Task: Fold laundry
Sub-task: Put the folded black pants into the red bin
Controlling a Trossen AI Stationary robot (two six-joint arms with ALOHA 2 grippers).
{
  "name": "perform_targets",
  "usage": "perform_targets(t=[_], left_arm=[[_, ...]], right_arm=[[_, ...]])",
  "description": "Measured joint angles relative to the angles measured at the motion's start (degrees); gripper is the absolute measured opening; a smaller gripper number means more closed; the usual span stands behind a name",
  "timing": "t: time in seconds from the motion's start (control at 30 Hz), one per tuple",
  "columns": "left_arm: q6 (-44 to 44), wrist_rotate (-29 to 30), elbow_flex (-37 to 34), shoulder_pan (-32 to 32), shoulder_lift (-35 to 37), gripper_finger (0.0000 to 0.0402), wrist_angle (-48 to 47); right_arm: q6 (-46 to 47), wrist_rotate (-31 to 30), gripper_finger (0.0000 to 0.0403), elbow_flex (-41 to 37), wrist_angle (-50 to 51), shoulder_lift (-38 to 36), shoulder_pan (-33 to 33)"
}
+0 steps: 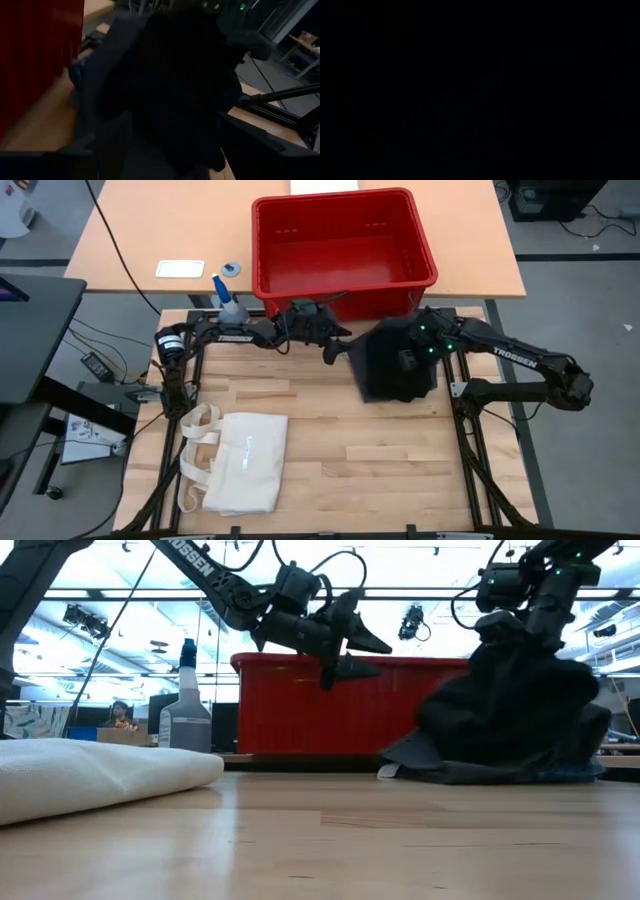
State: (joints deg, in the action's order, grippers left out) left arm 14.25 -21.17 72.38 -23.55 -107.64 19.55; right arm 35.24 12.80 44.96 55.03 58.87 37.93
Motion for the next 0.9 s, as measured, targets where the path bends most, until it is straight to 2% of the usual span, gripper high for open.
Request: perform_targets(t=[0.1, 0.2, 0.9], left_arm=[[-1.9, 0.7, 0.0, 0.0, 0.6, 0.0289, 0.5], [-1.9, 0.7, 0.0, -0.1, 0.6, 0.0289, 0.1], [0.0, 0.8, 0.0, -0.1, 0.6, 0.0289, 0.0]], right_arm=[[-0.7, -3.6, 0.027, 2.2, 3.3, -0.1, 0.0], [-1.5, -5.3, 0.0276, 3.7, 3.2, -0.1, 0.0], [-2.0, -4.6, 0.0268, 4.2, 2.7, -0.1, 0.0]])
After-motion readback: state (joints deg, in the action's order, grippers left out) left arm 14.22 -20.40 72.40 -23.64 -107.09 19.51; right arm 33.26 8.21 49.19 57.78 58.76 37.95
